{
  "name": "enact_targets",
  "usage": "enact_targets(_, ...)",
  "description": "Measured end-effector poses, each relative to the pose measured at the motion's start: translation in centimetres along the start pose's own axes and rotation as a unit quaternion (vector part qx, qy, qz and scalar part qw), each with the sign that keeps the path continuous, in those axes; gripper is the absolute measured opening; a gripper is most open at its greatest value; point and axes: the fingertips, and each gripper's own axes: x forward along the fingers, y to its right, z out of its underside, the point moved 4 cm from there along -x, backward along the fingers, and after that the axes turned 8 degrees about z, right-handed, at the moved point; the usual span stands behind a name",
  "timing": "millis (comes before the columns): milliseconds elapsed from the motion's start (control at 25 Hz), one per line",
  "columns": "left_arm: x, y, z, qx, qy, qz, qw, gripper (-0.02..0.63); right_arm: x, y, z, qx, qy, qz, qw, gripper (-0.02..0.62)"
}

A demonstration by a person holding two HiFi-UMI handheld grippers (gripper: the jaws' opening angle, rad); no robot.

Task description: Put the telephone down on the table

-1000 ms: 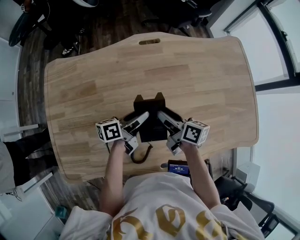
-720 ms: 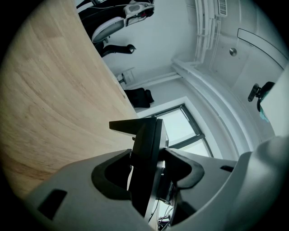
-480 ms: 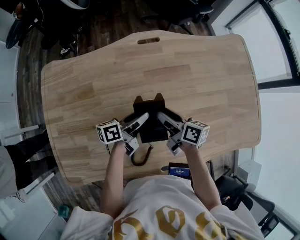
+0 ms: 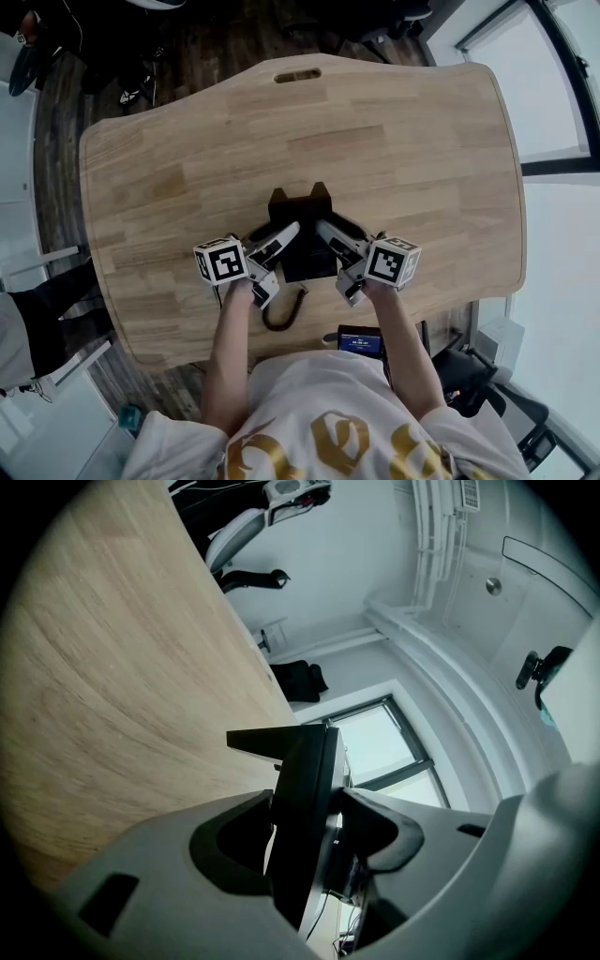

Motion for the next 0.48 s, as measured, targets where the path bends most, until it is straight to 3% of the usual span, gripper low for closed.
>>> enact_targets(480,0.33,-0.77,0.18,-0.013,-0.002,-0.015,0.9998,0.210,0.78,0.86,0.17,-0.015,-0.015,0.013,1.000,0.193)
